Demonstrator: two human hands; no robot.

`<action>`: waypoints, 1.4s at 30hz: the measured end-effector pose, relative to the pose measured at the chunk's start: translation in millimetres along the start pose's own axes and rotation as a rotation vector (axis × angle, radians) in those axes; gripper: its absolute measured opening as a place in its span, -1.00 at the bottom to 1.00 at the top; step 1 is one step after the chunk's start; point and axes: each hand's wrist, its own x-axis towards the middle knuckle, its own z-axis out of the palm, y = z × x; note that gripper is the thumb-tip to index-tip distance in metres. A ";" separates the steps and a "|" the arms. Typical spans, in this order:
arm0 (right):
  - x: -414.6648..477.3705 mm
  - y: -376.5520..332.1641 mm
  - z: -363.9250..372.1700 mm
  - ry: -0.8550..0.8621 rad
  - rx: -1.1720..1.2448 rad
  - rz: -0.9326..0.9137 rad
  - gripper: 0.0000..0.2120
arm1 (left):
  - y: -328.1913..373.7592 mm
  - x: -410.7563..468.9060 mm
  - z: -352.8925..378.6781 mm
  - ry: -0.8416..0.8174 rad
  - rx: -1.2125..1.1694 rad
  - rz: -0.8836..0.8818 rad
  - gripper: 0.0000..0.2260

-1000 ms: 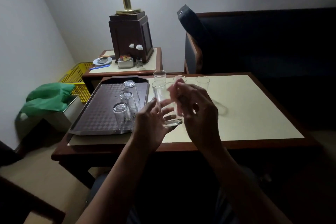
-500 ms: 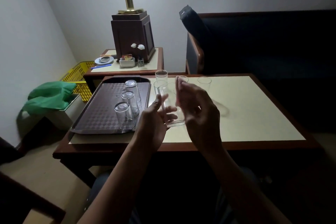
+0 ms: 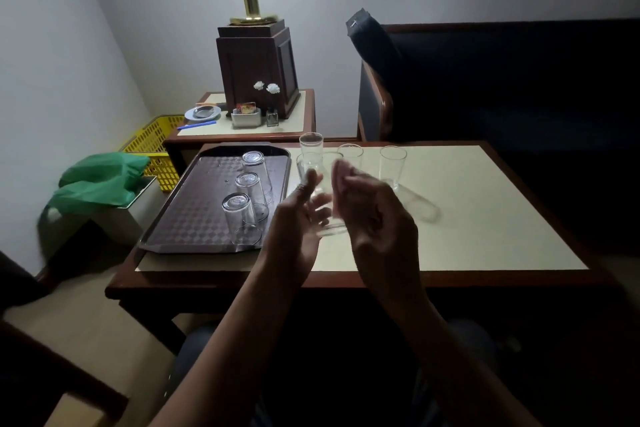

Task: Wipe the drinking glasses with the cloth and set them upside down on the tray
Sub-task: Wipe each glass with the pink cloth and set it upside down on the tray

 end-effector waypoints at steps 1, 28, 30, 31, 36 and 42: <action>-10.2 2.4 1.2 -0.006 0.013 0.010 -0.71 | 3.4 -0.1 -0.6 0.019 -0.027 0.012 -0.41; 99.5 -27.9 -66.9 -1.152 0.047 0.153 -0.61 | 75.6 14.6 -29.1 -0.532 0.995 -0.252 -0.37; 97.6 -31.6 -64.9 -1.186 -0.007 0.093 -0.65 | 75.5 15.0 -31.4 -0.504 0.996 -0.261 -0.35; 96.4 -29.8 -61.9 -1.186 -0.047 0.080 -0.68 | 74.0 15.2 -33.4 -0.474 0.974 -0.251 -0.35; 92.3 -13.4 -46.2 -0.970 -0.081 0.225 -0.48 | 57.7 4.9 -33.8 -0.318 0.871 -0.080 -0.38; 78.5 29.2 -36.3 -0.625 0.321 0.640 -0.51 | 38.8 -5.6 -25.7 -0.339 0.696 0.031 -0.32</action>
